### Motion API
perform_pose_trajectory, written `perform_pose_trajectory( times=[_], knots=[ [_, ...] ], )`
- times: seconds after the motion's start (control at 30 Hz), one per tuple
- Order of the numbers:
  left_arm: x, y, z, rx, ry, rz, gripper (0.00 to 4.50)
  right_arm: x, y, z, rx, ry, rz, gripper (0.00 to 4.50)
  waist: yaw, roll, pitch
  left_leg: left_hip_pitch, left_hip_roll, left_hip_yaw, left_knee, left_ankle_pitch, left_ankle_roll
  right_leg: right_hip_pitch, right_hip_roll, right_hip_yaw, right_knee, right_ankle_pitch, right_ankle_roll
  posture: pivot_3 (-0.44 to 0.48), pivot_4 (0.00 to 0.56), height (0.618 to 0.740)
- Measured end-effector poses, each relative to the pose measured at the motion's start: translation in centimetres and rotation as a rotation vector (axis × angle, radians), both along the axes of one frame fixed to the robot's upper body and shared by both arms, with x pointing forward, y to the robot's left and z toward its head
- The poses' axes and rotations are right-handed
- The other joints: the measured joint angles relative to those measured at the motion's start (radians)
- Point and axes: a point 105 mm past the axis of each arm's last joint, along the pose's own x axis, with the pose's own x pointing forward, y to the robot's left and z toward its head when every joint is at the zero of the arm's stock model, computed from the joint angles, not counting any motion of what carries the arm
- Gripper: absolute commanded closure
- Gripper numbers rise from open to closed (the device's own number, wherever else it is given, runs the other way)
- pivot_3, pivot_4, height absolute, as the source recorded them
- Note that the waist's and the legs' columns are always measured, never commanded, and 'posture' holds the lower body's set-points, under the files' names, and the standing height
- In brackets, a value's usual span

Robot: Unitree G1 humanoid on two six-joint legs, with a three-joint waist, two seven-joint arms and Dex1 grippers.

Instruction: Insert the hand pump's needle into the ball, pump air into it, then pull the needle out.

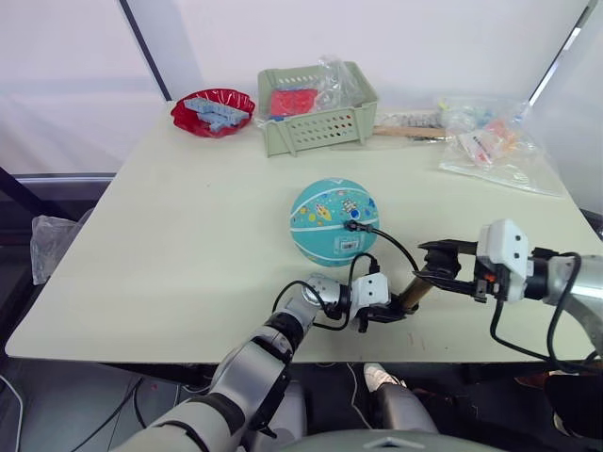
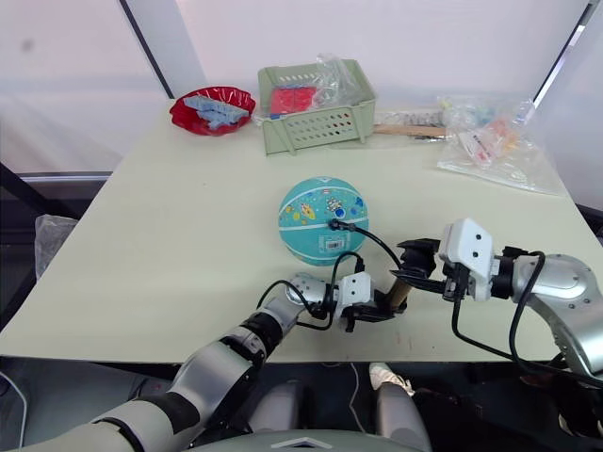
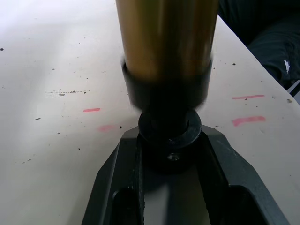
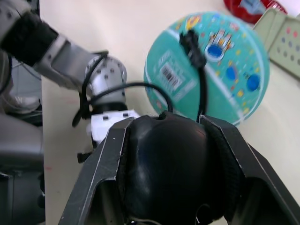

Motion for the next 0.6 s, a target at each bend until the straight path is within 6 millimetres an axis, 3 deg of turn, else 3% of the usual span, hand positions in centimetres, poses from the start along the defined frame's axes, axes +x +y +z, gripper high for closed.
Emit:
perform_pose_trajectory(
  times=[0.27, 0.6],
  knots=[
    [-0.1, -0.4, 0.3, -0.011, -0.002, -0.009, 3.42, 0.5, -0.4, 1.3, 0.016, 0.048, -0.015, 2.85, 0.006, 0.007, 0.005, -0.003, -0.001, 0.001, 0.0, 0.0, 0.0, -0.002, -0.001, 0.001, 0.0, 0.0, 0.0, 0.0, 0.15, 0.736],
    [-0.1, -0.6, 0.4, -0.019, -0.003, -0.016, 3.42, -0.3, -1.8, 9.3, 0.029, 0.024, 0.019, 2.85, 0.009, 0.013, 0.01, -0.005, -0.001, 0.0, 0.001, 0.0, 0.0, -0.003, -0.002, 0.0, 0.0, 0.0, 0.0, 0.0, 0.15, 0.736]
  ],
)
